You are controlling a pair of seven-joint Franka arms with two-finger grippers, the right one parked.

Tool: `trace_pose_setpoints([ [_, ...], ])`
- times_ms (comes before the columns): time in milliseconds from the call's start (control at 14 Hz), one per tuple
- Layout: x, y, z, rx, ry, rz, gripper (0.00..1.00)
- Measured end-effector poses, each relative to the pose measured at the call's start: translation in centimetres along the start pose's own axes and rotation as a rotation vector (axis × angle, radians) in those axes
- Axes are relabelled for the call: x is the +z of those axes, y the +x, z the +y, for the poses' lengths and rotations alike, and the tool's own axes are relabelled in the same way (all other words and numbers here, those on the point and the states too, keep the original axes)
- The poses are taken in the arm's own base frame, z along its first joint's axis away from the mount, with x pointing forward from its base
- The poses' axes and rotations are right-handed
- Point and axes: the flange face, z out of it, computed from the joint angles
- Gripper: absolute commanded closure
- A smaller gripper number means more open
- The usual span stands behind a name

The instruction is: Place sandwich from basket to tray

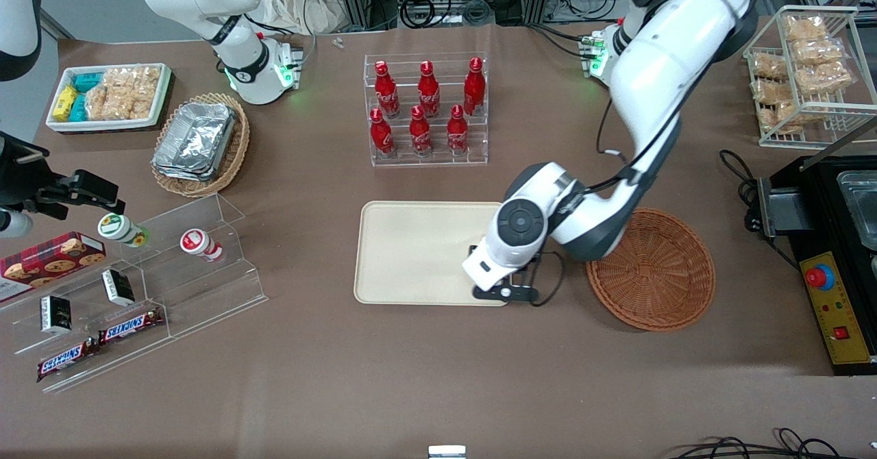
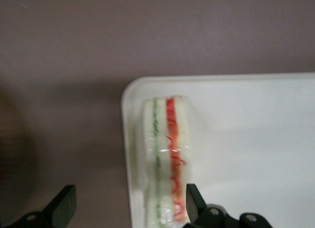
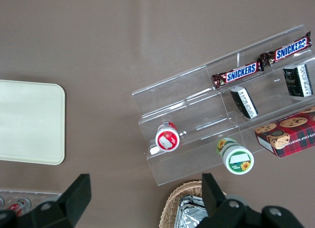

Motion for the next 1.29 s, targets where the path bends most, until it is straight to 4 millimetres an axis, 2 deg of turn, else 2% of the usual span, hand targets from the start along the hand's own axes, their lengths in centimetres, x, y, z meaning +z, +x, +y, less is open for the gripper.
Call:
trace_pose_setpoints([
  [286, -10.0, -1.2, -4.3, -0.063, 0.052, 0.003, 0.0],
  [429, -13.6, -1.3, -7.4, -0.08, 0.058, 0.006, 0.0],
  [643, -18.0, -1.5, -13.6, -0.069, 0.052, -0.022, 0.0],
  [714, -18.9, -1.5, -15.6, -0.062, 0.05, -0.023, 0.0],
  [857, -19.6, -1.7, -18.6, -0.052, 0.06, -0.027, 0.0],
  [1071, -19.0, -2.5, -21.6, -0.038, 0.088, -0.051, 0.0],
  [1286, -19.6, -3.1, -25.1, -0.005, 0.083, -0.06, 0.0],
])
